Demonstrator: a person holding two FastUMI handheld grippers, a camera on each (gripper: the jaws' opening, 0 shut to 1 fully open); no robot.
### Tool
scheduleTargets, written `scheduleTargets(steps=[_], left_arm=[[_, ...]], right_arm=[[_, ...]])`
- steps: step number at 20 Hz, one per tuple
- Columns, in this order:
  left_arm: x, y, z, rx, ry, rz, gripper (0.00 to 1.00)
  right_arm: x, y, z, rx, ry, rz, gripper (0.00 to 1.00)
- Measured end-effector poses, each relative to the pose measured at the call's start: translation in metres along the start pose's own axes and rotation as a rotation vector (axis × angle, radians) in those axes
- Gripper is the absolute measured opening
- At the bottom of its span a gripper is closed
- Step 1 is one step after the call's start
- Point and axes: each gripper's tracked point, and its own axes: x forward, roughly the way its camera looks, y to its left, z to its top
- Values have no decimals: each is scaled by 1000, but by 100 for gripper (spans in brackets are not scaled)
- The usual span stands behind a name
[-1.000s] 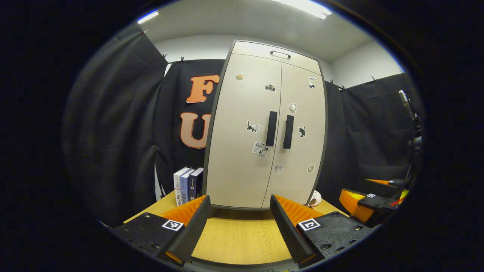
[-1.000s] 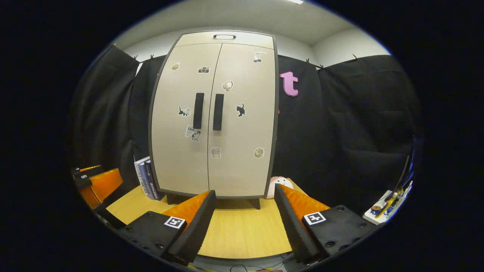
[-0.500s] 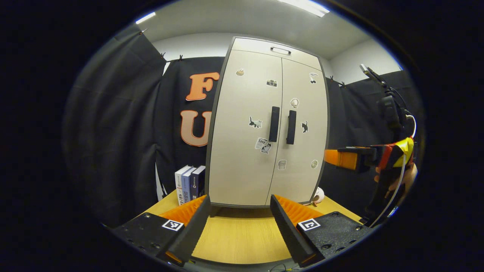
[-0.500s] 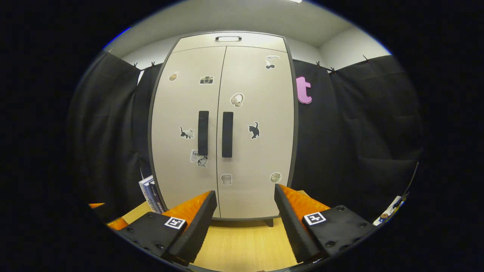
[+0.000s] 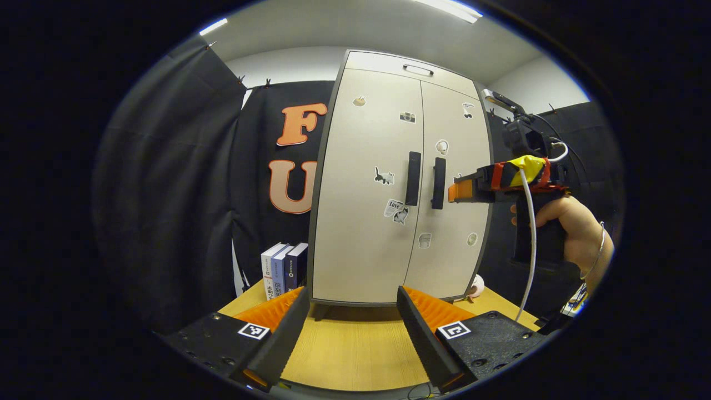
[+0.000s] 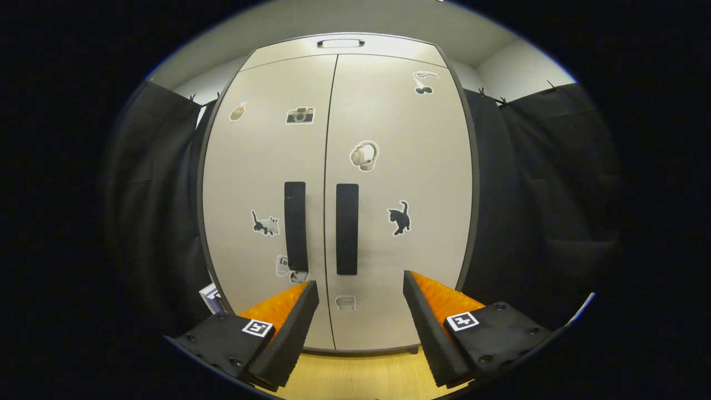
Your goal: Open the right door of the double-door shoe cabinet with the right hand, and open the left door with the left hand.
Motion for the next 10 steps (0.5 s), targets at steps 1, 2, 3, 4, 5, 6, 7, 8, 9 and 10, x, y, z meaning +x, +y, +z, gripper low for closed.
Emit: scheduleTargets(steps=[1, 2, 3, 4, 5, 6, 7, 8, 9, 10], left_arm=[[2, 1, 0, 0, 0, 0, 95], [4, 1, 1, 2, -1, 0, 95], [6, 2, 1, 4, -2, 0, 95], [8, 2, 2, 5, -4, 1, 95], [9, 2, 3, 5, -6, 2, 95], [11, 3, 4, 7, -10, 4, 95], [12, 5, 4, 9, -12, 7, 95], [13, 6, 4, 12, -12, 9, 95], [13, 7, 4, 14, -12, 12, 95], [14, 9, 4, 15, -10, 14, 95]], right_arm=[[9, 3, 5, -7, -5, 5, 98], [18, 5, 8, -8, -8, 7, 98], [27, 7, 11, -2, -8, 10, 98], [37, 9, 13, 7, -5, 10, 92], [44, 11, 15, 18, 1, 16, 92], [51, 14, 15, 29, 7, 29, 92], [58, 15, 15, 36, 12, 32, 88], [64, 17, 15, 39, 17, 40, 92], [70, 17, 13, 39, 23, 39, 89], [75, 18, 13, 41, 26, 42, 86]])
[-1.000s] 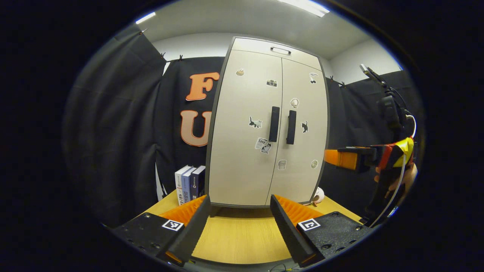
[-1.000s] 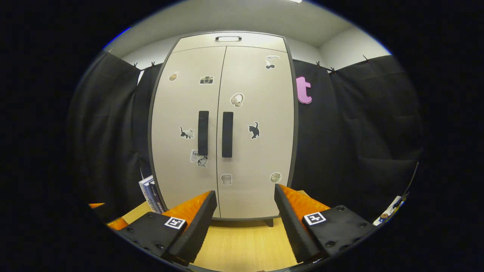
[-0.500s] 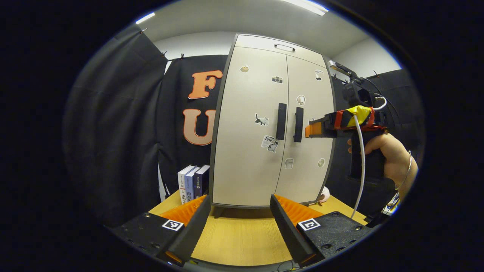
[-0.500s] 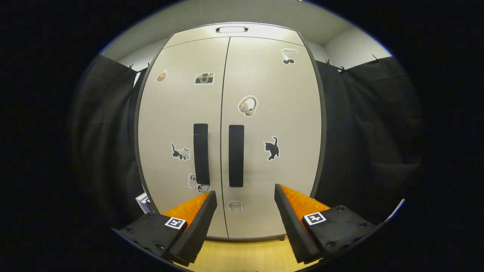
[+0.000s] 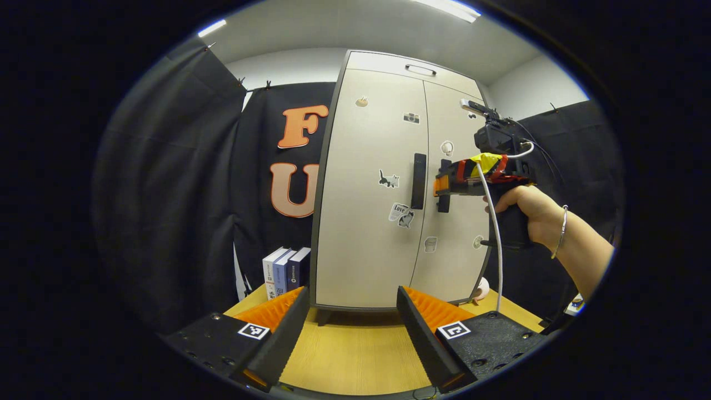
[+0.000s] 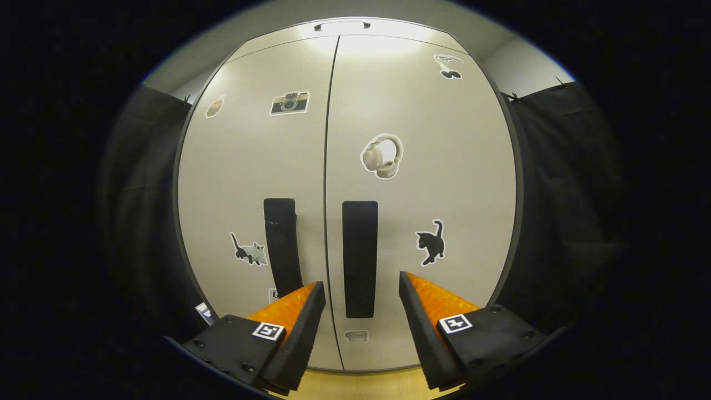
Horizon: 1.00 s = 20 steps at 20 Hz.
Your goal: Open the right door of the double-door shoe cabinet with the right hand, and open the left door with the left hand.
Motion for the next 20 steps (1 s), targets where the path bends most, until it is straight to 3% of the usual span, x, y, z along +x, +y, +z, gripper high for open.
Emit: scheduleTargets(steps=[1, 3, 5, 8, 9, 10, 13, 14, 15, 17, 18, 20], left_arm=[[1, 1, -1, 0, 2, 2, 95], [4, 4, -2, 1, 7, 8, 95], [4, 5, -1, 4, 8, 7, 95], [4, 10, 0, 9, 3, 17, 95], [4, 10, 0, 8, 4, 20, 95], [4, 12, 0, 6, 5, 22, 95], [-1, 16, 0, 12, 11, 36, 95], [-2, 16, 2, 13, 7, 41, 95], [-3, 16, 2, 13, 5, 42, 95], [-6, 17, 3, 13, 5, 44, 92], [-8, 17, 4, 20, 6, 45, 95], [-17, 22, 7, 34, -1, 60, 95]], right_arm=[[5, 1, -1, 3, 3, 3, 80], [12, 0, -3, 1, 7, 0, 76], [19, -1, -6, 4, 19, -1, 63], [25, -1, -8, 11, 29, -2, 57], [25, -2, -8, 15, 28, -7, 46], [25, -2, -8, 19, 29, -3, 42], [23, 0, -8, 33, 31, 14, 45], [27, 0, -9, 30, 29, 18, 38], [27, 0, -9, 24, 28, 19, 38], [27, 0, -10, 14, 23, 18, 43], [27, 0, -10, 10, 19, 17, 33], [24, 0, -12, 4, 18, 17, 33]])
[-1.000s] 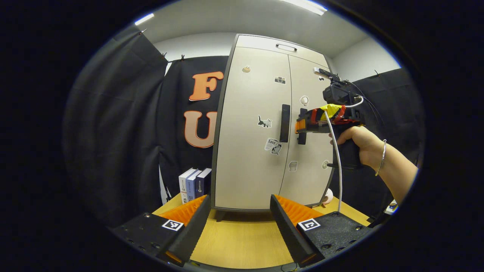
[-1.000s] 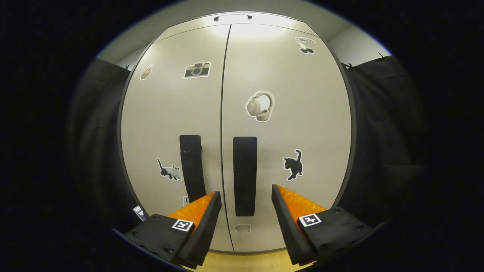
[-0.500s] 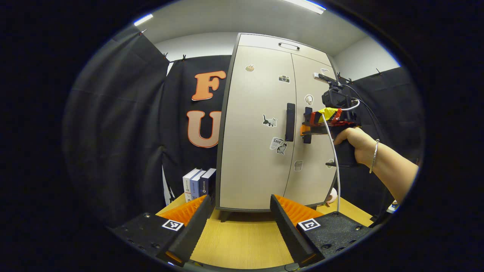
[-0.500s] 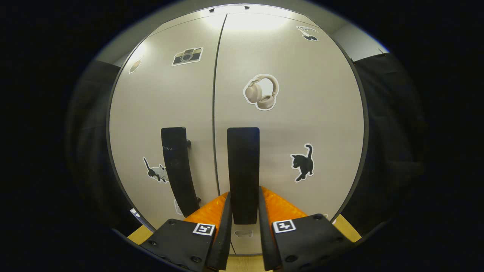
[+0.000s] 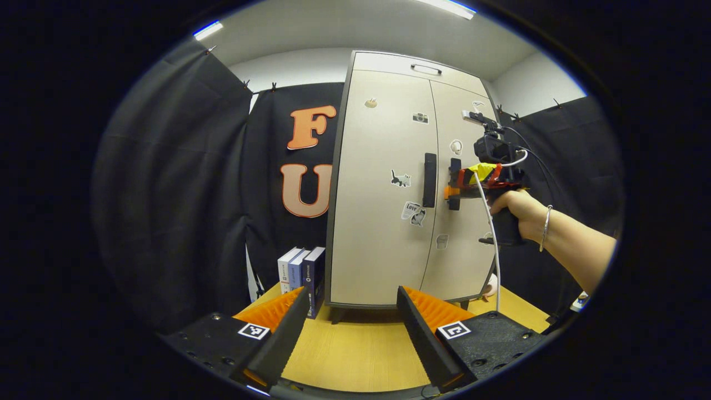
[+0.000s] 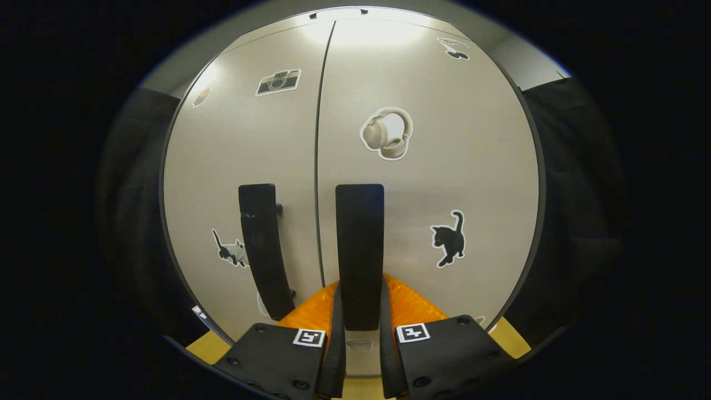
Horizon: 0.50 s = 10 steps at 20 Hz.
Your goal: Open the right door of the double-door shoe cabinet with the right hand, and open the left door with the left hand.
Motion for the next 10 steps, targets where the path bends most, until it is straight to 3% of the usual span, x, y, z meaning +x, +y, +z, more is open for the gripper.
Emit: scheduleTargets(steps=[5, 10], left_arm=[[-16, 7, 10, -15, -19, 27, 95], [-43, 1, 14, -28, -27, 33, 94]], right_arm=[[-10, -1, -1, 41, 13, 12, 17], [-26, -4, 0, 24, 18, 26, 17]])
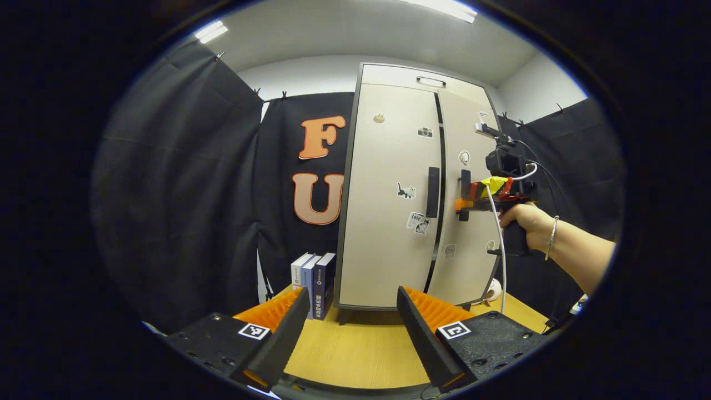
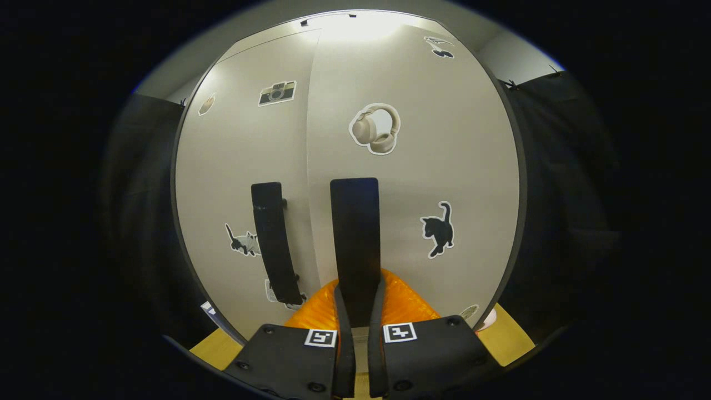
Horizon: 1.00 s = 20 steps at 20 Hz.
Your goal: Open the right door of the double-door shoe cabinet with the right hand, and open the left door with the left hand.
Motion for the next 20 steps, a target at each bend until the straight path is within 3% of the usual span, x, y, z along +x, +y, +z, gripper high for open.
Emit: scheduleTargets(steps=[9, 20], left_arm=[[-28, -19, 7, 7, -8, -18, 94], [-30, -54, 10, 10, 5, -73, 95]], right_arm=[[-26, -14, -1, -46, -1, 15, 17], [-47, -37, -2, -74, -31, -2, 17]])
